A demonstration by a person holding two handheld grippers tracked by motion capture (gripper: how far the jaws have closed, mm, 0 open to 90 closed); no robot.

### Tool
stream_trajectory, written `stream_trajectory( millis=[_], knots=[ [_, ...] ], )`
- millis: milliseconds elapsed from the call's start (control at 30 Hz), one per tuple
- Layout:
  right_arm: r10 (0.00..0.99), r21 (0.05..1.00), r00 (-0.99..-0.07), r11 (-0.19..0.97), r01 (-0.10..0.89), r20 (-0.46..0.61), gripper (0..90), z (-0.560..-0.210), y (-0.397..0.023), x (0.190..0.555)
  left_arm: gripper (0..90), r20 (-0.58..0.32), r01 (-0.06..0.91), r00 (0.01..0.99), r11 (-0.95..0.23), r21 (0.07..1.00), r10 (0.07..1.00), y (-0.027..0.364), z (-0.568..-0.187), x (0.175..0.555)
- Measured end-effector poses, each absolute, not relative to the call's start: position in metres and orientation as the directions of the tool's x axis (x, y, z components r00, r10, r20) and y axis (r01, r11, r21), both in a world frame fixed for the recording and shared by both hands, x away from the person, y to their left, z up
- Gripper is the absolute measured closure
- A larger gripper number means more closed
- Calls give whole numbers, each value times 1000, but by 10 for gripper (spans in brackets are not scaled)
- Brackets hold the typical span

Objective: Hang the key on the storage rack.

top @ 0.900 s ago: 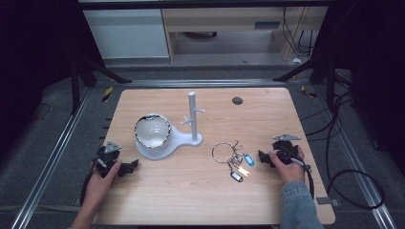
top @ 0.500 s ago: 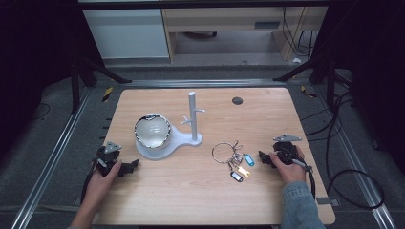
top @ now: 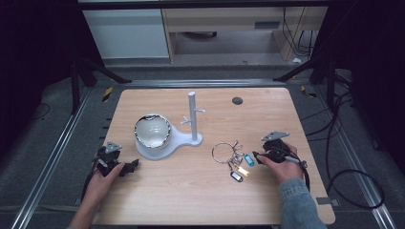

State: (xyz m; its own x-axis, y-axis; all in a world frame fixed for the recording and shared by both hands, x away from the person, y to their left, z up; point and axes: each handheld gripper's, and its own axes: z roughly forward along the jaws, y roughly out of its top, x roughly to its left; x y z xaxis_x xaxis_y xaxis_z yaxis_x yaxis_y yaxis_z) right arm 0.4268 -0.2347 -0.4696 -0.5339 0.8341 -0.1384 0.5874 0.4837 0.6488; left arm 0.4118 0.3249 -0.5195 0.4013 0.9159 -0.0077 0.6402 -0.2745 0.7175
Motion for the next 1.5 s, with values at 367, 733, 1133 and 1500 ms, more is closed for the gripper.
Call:
stream_trajectory(
  millis=[367, 733, 1133, 1500],
  knots=[
    [671, 530, -721, 679, 507, -171, 614, -434, -219, 446, 0, -7, 637, 416, -286, 716, 909, 326, -519, 412],
    [514, 396, -844, 815, 424, -155, 802, -432, -185, 470, 0, -8, 635, 419, -286, 718, 908, 326, -520, 412],
    [408, 264, -898, 895, 358, -165, 666, -448, -160, 496, 0, -6, 635, 421, -289, 716, 907, 326, -519, 412],
    [384, 175, -918, 915, 363, -104, 866, -459, -151, 506, 0, -7, 631, 428, -293, 718, 904, 327, -520, 411]
  ],
)
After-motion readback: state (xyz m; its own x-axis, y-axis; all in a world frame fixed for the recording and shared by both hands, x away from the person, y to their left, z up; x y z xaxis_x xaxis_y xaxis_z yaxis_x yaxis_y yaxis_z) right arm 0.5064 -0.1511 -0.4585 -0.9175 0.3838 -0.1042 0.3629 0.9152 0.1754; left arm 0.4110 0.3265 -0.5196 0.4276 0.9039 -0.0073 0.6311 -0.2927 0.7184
